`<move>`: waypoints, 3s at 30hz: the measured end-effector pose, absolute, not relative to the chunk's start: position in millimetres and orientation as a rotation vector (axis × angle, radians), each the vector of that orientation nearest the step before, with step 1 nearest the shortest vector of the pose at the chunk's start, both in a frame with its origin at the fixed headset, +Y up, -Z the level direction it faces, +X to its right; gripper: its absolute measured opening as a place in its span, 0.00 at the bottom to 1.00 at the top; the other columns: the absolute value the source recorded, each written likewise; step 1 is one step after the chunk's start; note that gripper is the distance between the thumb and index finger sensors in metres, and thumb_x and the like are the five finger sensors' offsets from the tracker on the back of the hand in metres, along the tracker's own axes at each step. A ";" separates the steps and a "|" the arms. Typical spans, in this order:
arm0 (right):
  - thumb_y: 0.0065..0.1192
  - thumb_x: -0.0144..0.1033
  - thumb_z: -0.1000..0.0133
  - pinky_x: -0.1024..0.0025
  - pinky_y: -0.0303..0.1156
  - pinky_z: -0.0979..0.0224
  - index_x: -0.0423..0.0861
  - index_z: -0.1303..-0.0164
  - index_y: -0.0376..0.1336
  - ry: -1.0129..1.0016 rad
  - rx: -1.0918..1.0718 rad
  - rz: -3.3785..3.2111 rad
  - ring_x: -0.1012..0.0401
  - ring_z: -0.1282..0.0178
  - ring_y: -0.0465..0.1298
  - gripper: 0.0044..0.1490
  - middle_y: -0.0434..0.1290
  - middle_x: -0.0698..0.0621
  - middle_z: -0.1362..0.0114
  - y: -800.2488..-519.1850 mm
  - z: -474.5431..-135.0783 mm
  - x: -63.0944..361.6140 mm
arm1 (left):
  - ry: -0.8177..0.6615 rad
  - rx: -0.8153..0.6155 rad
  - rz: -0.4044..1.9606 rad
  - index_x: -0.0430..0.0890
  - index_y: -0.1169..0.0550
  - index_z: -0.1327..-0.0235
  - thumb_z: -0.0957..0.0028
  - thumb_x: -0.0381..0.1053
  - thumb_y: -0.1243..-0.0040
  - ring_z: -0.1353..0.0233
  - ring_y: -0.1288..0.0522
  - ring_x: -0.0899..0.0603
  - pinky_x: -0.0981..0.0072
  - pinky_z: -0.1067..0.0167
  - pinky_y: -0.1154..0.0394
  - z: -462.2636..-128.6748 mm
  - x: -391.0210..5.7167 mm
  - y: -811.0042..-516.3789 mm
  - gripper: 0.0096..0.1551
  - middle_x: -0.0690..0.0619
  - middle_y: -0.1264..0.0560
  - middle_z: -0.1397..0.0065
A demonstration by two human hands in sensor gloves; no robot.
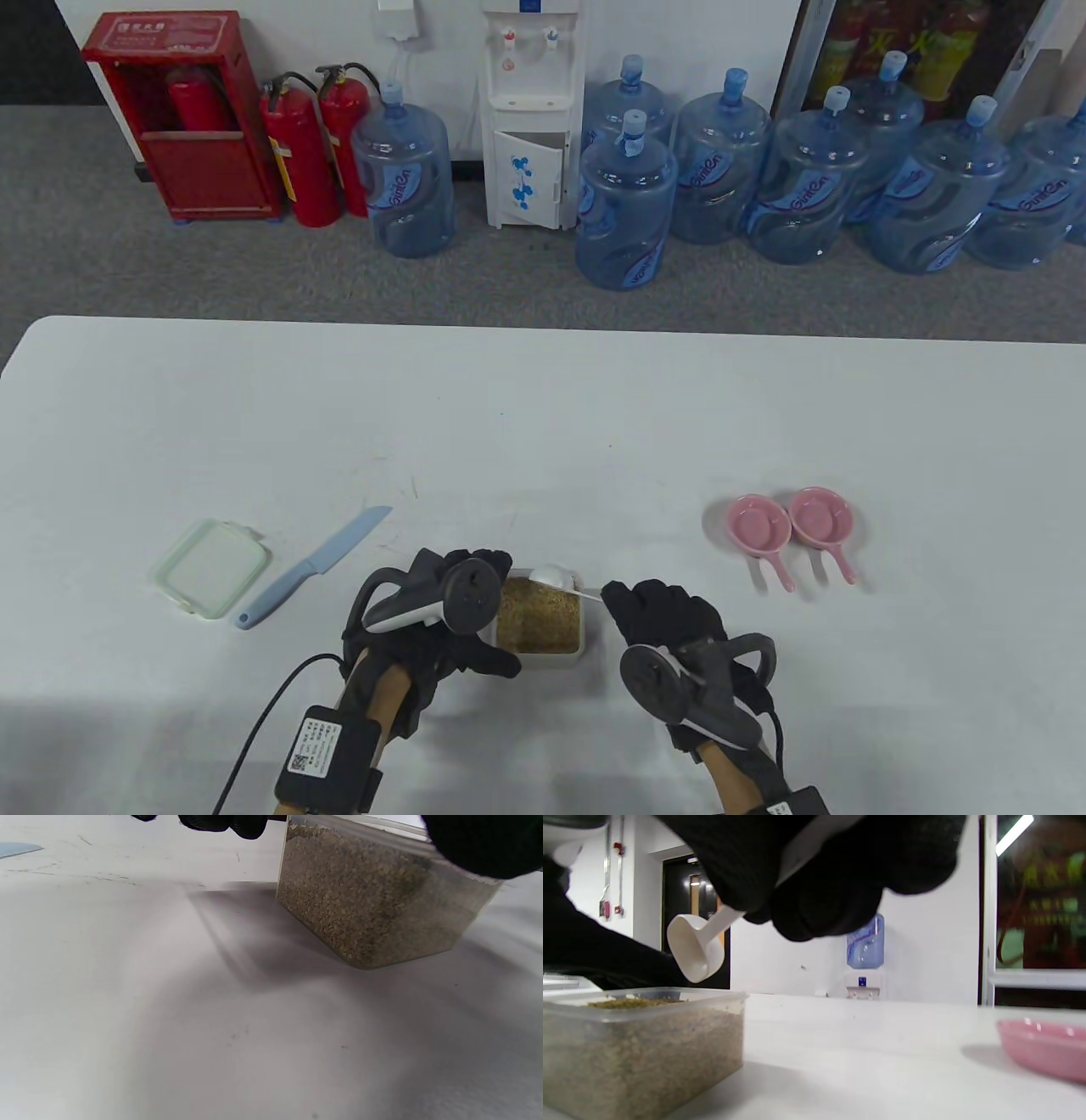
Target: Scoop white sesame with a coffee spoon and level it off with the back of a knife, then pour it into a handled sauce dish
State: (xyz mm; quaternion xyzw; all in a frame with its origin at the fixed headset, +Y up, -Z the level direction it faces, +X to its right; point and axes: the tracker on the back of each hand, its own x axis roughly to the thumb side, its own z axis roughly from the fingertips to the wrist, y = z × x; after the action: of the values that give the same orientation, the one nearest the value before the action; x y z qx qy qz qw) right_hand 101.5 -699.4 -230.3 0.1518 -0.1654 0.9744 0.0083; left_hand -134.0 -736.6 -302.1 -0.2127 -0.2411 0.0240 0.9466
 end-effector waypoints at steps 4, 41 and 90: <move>0.66 0.38 0.38 0.61 0.78 0.44 0.57 0.30 0.70 -0.592 0.538 3.149 0.57 0.48 0.82 0.24 0.77 0.50 0.32 -702.2 -224.1 87.3 | -0.490 -0.415 0.059 0.45 0.54 0.12 0.60 0.76 0.41 0.09 0.49 0.30 0.30 0.18 0.48 -300.9 -133.7 -738.3 0.70 0.44 0.51 0.08; 0.61 0.38 0.38 0.70 0.78 0.71 0.41 0.37 0.75 0.407 0.061 2.463 0.68 0.79 0.77 0.25 0.84 0.49 0.62 -726.5 -264.4 116.8 | -0.506 -0.377 0.057 0.46 0.52 0.12 0.63 0.78 0.43 0.09 0.47 0.32 0.32 0.18 0.45 -300.5 -135.8 -739.9 0.71 0.46 0.49 0.08; 0.60 0.38 0.37 0.69 0.78 0.70 0.42 0.35 0.74 0.381 0.055 2.360 0.68 0.78 0.77 0.25 0.84 0.49 0.61 -723.6 -262.6 133.1 | 0.245 -0.493 -0.357 0.50 0.36 0.17 0.43 0.62 0.40 0.17 0.35 0.36 0.41 0.22 0.38 -339.3 -292.6 -744.3 0.41 0.48 0.38 0.16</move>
State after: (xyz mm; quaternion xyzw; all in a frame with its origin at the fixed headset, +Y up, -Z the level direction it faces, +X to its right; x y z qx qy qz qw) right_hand 133.1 -723.6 -262.6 0.0216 0.1481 0.9183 0.3665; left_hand -292.6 -744.3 -339.3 -0.2422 0.1205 -0.1753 0.9466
